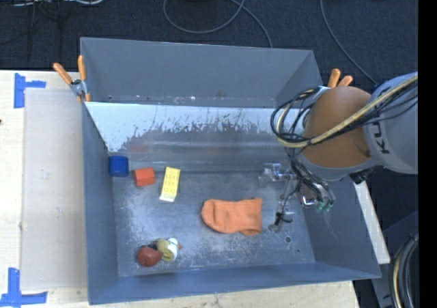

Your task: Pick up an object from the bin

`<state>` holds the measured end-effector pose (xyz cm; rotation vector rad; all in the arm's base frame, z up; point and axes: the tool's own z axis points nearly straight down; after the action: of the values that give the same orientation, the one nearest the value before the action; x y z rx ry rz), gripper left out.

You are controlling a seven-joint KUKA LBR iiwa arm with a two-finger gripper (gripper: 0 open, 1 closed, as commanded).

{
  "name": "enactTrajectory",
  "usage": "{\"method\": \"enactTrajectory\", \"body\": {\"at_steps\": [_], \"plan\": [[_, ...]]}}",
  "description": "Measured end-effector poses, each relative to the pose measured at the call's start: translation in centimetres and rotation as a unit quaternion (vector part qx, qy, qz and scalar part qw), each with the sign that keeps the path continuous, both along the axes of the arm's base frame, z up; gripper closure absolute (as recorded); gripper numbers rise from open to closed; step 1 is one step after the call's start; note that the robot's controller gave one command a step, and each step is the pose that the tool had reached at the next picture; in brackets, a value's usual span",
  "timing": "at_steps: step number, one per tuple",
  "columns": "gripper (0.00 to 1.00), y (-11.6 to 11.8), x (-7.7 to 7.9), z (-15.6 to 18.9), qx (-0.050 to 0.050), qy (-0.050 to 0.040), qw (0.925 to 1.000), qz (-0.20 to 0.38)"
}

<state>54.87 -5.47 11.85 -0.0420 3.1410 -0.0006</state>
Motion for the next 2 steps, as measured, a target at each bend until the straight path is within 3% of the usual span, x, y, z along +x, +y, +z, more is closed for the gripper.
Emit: {"method": "enactTrajectory", "body": {"at_steps": [1,2], "plan": [[0.00,2.95,-1.43,-3.74,0.001,0.0035,0.9969,0.079],[0.00,3.37,-1.63,-4.11,0.001,0.0043,0.9952,0.098]]}}
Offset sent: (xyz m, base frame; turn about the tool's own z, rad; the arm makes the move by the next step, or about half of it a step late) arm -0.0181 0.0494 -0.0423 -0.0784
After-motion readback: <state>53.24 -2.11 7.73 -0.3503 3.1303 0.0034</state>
